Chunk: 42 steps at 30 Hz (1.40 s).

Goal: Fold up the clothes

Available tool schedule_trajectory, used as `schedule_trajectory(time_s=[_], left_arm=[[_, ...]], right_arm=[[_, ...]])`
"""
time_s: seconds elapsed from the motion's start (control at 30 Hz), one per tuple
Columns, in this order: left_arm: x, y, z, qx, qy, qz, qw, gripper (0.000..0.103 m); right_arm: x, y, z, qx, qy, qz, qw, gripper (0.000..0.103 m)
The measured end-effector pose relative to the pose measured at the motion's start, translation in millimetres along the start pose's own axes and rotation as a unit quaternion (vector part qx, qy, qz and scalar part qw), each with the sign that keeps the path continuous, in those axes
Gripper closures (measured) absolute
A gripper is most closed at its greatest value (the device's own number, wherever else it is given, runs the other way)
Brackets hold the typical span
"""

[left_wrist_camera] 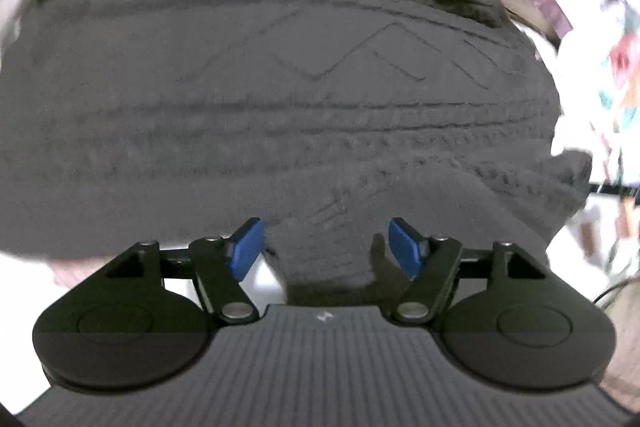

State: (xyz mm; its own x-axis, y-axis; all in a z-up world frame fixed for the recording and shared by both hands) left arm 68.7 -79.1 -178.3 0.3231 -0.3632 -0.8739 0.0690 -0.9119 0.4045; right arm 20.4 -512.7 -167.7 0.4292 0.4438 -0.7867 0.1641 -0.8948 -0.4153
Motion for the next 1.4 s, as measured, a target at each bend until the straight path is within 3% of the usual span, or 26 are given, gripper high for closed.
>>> schedule_trajectory(time_s=[0.13, 0.2, 0.23, 0.27, 0.37, 0.43, 0.47, 0.57, 0.63, 0.7, 0.73, 0.9, 1.0, 1.03, 1.1, 1.13, 1.17, 1.2, 1.23, 1.3, 1.37, 1.4], left_arm=[[14, -9, 11, -0.052, -0.026, 0.015, 0.9982, 0.029], [17, -6, 20, -0.047, -0.026, 0.017, 0.9984, 0.033], [16, -2, 22, -0.03, -0.015, 0.012, 0.9994, 0.04], [16, 2, 25, -0.013, -0.004, 0.008, 0.9999, 0.063], [10, 13, 27, 0.011, 0.025, 0.003, 0.9996, 0.088], [5, 20, 27, 0.02, 0.043, 0.0, 0.9989, 0.089], [-4, 25, 21, 0.032, 0.055, -0.027, 0.9976, 0.09], [-50, 46, -7, 0.071, 0.134, -0.038, 0.9877, 0.09], [-75, 56, -26, 0.085, 0.168, -0.042, 0.9811, 0.09], [-76, 60, -40, 0.094, 0.181, -0.052, 0.9776, 0.09], [-77, 63, -46, 0.098, 0.188, -0.057, 0.9756, 0.09], [-80, 73, -80, 0.118, 0.22, -0.082, 0.9648, 0.09], [-82, 80, -100, 0.131, 0.239, -0.096, 0.9573, 0.09], [-83, 82, -106, 0.134, 0.245, -0.101, 0.9548, 0.09], [-79, 75, -109, 0.121, 0.243, -0.109, 0.9561, 0.09], [-77, 71, -110, 0.116, 0.243, -0.113, 0.9565, 0.09], [-78, 68, -114, 0.116, 0.247, -0.121, 0.9544, 0.09], [-78, 65, -118, 0.116, 0.252, -0.128, 0.9523, 0.09], [-81, 63, -122, 0.117, 0.257, -0.133, 0.9501, 0.09], [-89, 60, -134, 0.12, 0.281, -0.142, 0.9416, 0.09], [-88, 59, -137, 0.122, 0.313, -0.168, 0.9269, 0.09], [-87, 59, -139, 0.124, 0.328, -0.179, 0.9194, 0.09]], right_arm=[[1, 5, 2, 0.024, 0.003, -0.013, 1.0, 0.088], [2, 4, 1, 0.025, 0.004, -0.015, 1.0, 0.088], [2, 3, 1, 0.025, 0.005, -0.016, 1.0, 0.088], [2, 3, 0, 0.023, 0.005, -0.015, 1.0, 0.088], [3, 0, 0, 0.022, 0.005, -0.016, 1.0, 0.088], [4, 0, 1, 0.023, 0.001, -0.016, 1.0, 0.087], [4, 0, 2, 0.024, -0.002, -0.015, 1.0, 0.086], [8, -2, 2, 0.022, -0.016, -0.016, 0.999, 0.081], [11, -5, 2, 0.017, -0.026, -0.025, 0.999, 0.072], [13, -6, 3, 0.013, -0.038, -0.029, 0.999, 0.049], [13, -6, 4, 0.012, -0.041, -0.032, 0.999, 0.046], [11, -1, 7, 0.037, -0.047, -0.051, 0.997, 0.044], [7, 11, 4, 0.077, -0.022, -0.058, 0.995, 0.044], [2, 12, 1, 0.069, -0.007, -0.047, 0.996, 0.044], [-8, 1, -8, -0.007, 0.022, -0.006, 1.0, 0.045], [-12, -11, -13, -0.075, 0.03, 0.035, 0.996, 0.045], [-13, -27, -18, -0.165, 0.031, 0.081, 0.982, 0.044], [-13, -46, -20, -0.261, 0.032, 0.109, 0.959, 0.044], [-13, -62, -19, -0.334, 0.039, 0.107, 0.936, 0.044], [-12, -85, -13, -0.412, 0.051, 0.05, 0.908, 0.039], [0, -90, -7, -0.427, 0.033, 0.008, 0.904, 0.038], [10, -88, -5, -0.436, 0.022, 0.01, 0.899, 0.038]])
Point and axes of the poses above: each gripper's, at about its wrist camera, not at the fingertips, and x roughly the way its jaws point, y to its right, z to its underside, the point moved 6 cm from there along x, roughly the way its jaws point, and after that the axes turned 12 degrees about -x, right-handed, at the moved point
